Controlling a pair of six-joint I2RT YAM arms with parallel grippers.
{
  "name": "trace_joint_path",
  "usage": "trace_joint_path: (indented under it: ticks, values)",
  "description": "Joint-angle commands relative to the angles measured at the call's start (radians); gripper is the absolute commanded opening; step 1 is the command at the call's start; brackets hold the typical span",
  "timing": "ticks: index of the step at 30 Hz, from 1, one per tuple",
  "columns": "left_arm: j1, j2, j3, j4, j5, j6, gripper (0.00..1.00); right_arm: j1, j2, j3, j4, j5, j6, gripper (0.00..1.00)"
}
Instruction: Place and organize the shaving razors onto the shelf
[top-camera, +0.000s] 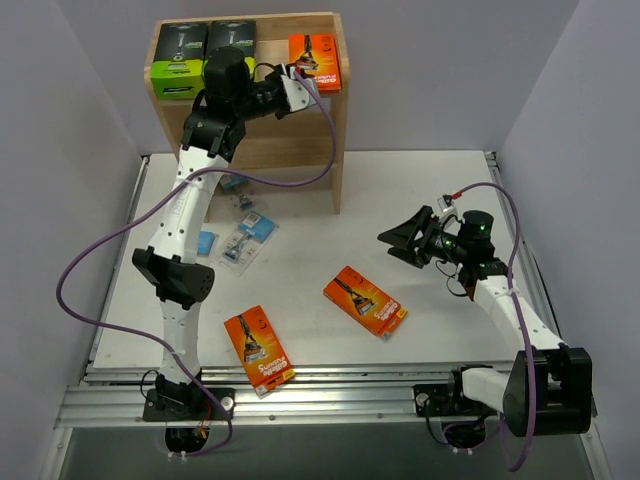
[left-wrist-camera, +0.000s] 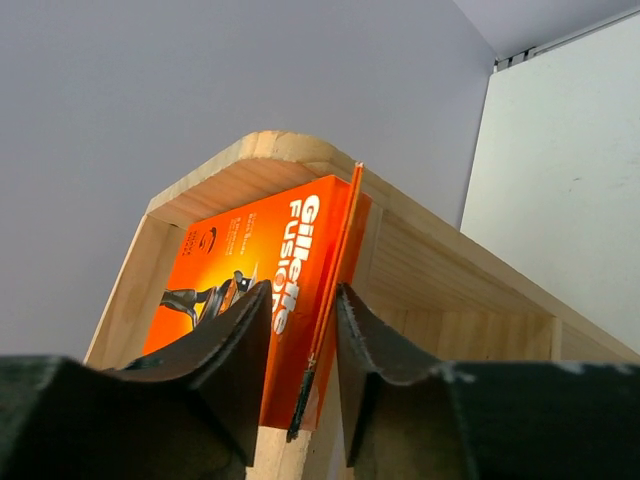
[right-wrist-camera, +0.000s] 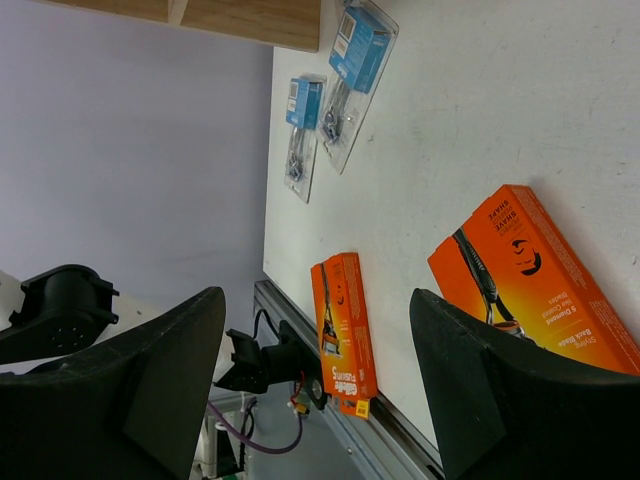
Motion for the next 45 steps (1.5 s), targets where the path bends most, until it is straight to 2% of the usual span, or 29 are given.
trace_joint_path:
  ticks: [1,7,13,19,31,45]
  values:
    - [-0.013,0.009,0.02,0.075,-0.027,-0.011,0.41,0.006,-0.017,0.015,0.007,-0.001,-0.025,0.7]
    - [-0.034,0.015,0.001,0.097,-0.081,0.002,0.5,0.01,-0.022,0.015,0.006,0.002,-0.026,0.7]
    - [-0.064,-0.019,-0.1,0.198,-0.19,0.042,0.51,0.012,-0.028,0.011,0.004,0.005,-0.028,0.7]
    - [-0.065,-0.036,-0.148,0.251,-0.233,0.035,0.51,0.012,-0.028,0.012,0.004,0.005,-0.028,0.7]
    - [-0.057,-0.057,-0.181,0.296,-0.213,-0.006,0.51,0.012,-0.025,0.011,0.004,0.01,-0.028,0.7]
    - [-0.048,-0.164,-0.281,0.288,-0.181,-0.024,0.56,0.012,-0.026,0.012,-0.004,0.018,-0.034,0.7]
